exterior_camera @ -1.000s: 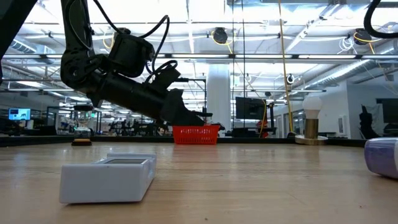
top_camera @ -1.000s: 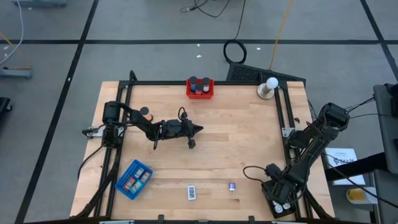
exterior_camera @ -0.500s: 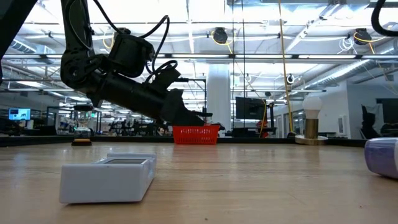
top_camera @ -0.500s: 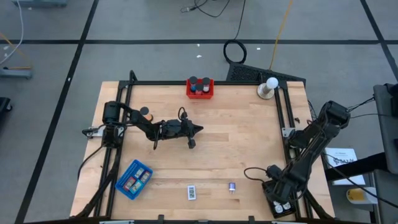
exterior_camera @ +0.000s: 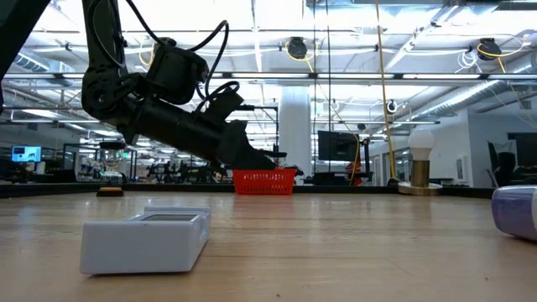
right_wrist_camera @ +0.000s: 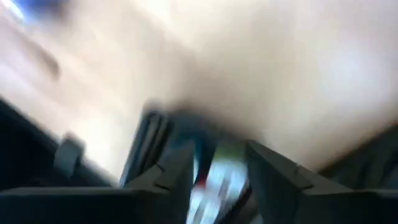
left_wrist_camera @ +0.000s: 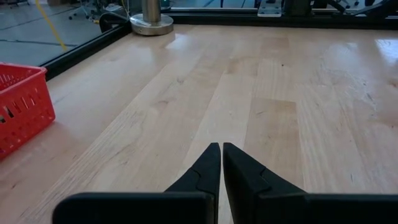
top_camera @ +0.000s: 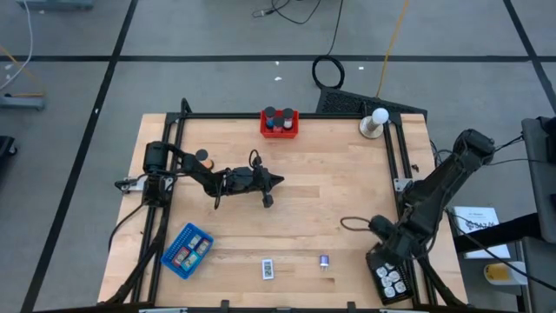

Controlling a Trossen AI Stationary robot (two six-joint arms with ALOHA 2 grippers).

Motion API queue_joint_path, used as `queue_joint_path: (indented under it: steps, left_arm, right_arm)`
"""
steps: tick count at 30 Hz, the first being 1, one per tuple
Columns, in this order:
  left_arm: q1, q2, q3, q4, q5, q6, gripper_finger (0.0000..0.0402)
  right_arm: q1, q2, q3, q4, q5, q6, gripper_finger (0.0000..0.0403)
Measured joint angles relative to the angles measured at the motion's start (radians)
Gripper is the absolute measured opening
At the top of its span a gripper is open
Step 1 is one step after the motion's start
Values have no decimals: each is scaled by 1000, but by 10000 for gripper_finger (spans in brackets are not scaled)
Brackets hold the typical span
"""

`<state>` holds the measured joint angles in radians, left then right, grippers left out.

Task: Pick & Place Office items
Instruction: Put the orange hourglass into the red bin

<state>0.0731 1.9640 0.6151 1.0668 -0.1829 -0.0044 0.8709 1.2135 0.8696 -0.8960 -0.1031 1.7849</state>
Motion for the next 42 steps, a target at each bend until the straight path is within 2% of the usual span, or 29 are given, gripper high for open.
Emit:
queue_joint_path:
  steps: [4,6,9,12,15,19,22,26,31,34,38,42]
  left_arm:
    - [1,0,0,0,0,-3,26]
    - [7,0,0,0,13,-25,26]
    - [21,-6,0,1,58,-60,26]
    - [26,-40,0,1,65,-68,26]
    - [25,-113,-1,-69,14,-53,26]
    - [29,-288,-1,-299,-54,-83,26]
    - [37,-455,-1,-535,-84,-127,26]
    - [63,-678,-1,-864,-106,-276,26]
    - [112,-892,14,-1325,-129,-510,27]
    - [135,-970,76,-1637,-166,-618,42]
    - [163,-990,183,-1951,-183,-722,97]
    - [205,-963,229,-2103,-178,-784,177]
  right_arm:
    - [-59,-52,-2,-107,294,-223,83]
    - [-110,-80,-33,-91,440,-371,53]
    - [-224,-132,-138,50,578,-618,12]
    - [-388,-186,-282,317,603,-911,8]
    - [-588,-215,-413,651,559,-1207,11]
    - [-865,-215,-503,1044,323,-1518,2]
    - [-1033,-197,-512,1170,176,-1634,3]
    - [-1176,-175,-512,1245,97,-1728,1]
    - [-1257,-166,-513,1247,-4,-1759,1]
    - [-1265,-166,-513,1250,-7,-1771,1]
    - [-1264,-166,-513,1251,-27,-1789,1]
    - [-1264,-166,-513,1252,-37,-1798,1]
